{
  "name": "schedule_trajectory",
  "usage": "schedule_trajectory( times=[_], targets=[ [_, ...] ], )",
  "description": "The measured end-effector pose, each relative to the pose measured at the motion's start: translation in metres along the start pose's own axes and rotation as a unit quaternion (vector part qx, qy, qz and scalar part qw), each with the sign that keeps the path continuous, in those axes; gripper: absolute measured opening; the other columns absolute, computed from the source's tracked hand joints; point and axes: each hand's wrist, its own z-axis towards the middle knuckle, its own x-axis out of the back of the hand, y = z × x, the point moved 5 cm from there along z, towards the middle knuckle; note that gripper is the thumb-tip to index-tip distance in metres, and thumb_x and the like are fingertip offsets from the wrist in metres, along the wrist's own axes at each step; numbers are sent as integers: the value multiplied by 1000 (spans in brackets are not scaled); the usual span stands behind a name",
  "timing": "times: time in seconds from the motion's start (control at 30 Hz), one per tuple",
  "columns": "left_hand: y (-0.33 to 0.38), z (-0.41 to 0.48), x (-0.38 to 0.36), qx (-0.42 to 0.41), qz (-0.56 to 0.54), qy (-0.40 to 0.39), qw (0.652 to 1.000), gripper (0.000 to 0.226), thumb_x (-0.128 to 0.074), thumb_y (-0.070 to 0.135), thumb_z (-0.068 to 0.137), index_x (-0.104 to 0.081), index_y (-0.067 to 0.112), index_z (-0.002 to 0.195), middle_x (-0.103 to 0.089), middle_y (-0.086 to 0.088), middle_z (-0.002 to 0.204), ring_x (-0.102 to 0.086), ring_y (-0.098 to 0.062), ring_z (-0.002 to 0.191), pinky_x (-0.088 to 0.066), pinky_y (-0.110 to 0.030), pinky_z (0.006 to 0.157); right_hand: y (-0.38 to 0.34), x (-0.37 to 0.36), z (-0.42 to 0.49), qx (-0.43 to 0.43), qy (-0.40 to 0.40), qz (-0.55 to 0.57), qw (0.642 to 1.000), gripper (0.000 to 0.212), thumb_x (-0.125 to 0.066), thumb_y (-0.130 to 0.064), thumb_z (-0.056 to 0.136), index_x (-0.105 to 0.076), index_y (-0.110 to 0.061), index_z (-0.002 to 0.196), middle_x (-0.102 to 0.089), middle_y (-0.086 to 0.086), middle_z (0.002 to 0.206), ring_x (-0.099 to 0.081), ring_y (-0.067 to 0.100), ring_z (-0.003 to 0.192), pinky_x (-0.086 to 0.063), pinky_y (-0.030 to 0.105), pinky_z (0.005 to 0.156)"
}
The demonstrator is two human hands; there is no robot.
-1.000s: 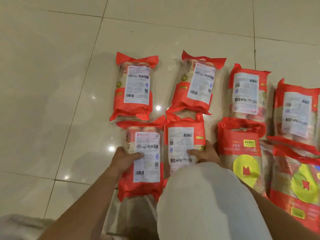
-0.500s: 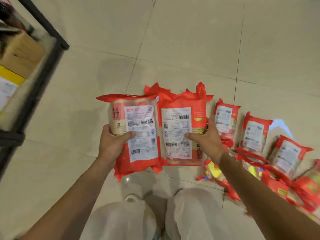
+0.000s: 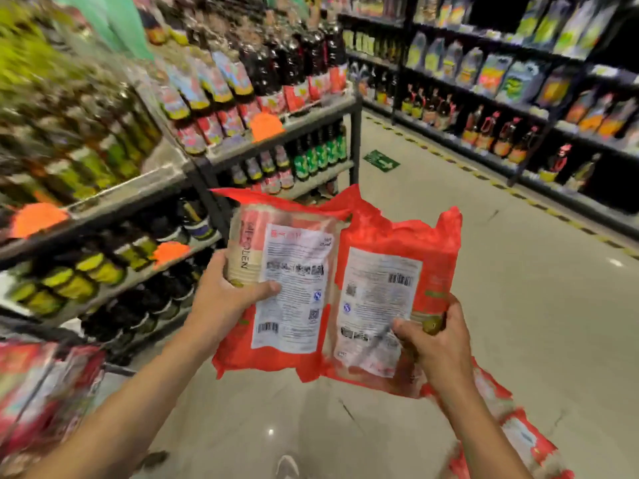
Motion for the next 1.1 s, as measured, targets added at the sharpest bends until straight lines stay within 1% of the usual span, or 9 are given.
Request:
schedule_trajectory(
  times=[0.07,0.13,0.23,0.4,0.6,0.77,0.87,1.0,1.1],
  targets=[
    [-1,-31,73,2,-20,62,998,68,-97,23,50,-59,27,107,-78,0,97,-77,-17,85,-60,-31,68,-20,-52,-20,20,-66,0,998,65,-89,-3,63,-55,-22,115,-77,0,93,-74,13,78,-59,42,77],
    [-14,-69,146,6,-38,123,992,63,-96,12,57,-58,30,104,-77,2,94,-76,-11,78,-58,-22,60,-42,-113,-48,43,-137,-2,990,60,-83,7,70,-55,-26,113,-76,3,97,-73,8,75,-58,29,70],
    [-51,-128,249,28,-59,213,975,64,-96,19,57,-58,36,105,-78,0,99,-77,-16,81,-61,-35,68,-62,-206,-105,60,-231,-7,971,62,-81,12,71,-55,-18,119,-75,5,101,-72,2,73,-55,18,65],
    [-124,-223,412,56,-84,322,941,71,-96,13,59,-58,31,116,-80,6,96,-78,-16,80,-61,-35,67,-53,-357,-222,72,-340,-40,937,63,-87,4,67,-60,-21,118,-78,0,100,-75,13,84,-59,48,83],
    [-200,-318,593,105,-77,402,906,66,-97,20,56,-58,26,109,-78,-1,99,-77,-15,79,-63,-42,74,-30,-528,-369,38,-438,-37,897,68,-86,8,67,-59,-21,122,-77,2,105,-76,13,84,-58,27,68],
    [-237,-334,697,129,-85,418,895,56,-91,8,67,-58,20,111,-78,-4,98,-78,-21,75,-64,-41,66,-19,-626,-441,27,-474,-41,879,67,-85,6,69,-58,-22,122,-78,-14,95,-76,10,84,-58,24,67],
    [-264,-318,741,144,-91,418,892,54,-90,8,68,-59,20,110,-78,-5,98,-78,-22,75,-64,-46,68,-8,-674,-454,12,-476,-47,878,69,-87,6,67,-57,-19,123,-79,-7,95,-76,14,83,-59,23,65],
    [-293,-277,793,171,-101,406,892,54,-91,10,67,-59,19,110,-78,-6,97,-78,-24,75,-63,-48,71,11,-740,-455,-14,-460,-56,886,90,-92,-24,45,-56,-24,127,-77,-1,105,-75,13,87,-60,33,76],
    [-302,-236,837,180,-87,390,899,60,-95,15,62,-59,19,110,-79,-7,94,-78,-26,75,-63,-48,69,22,-794,-449,-38,-440,-54,896,80,-95,-21,46,-59,-23,118,-78,-4,99,-74,7,81,-56,28,71]
  ],
)
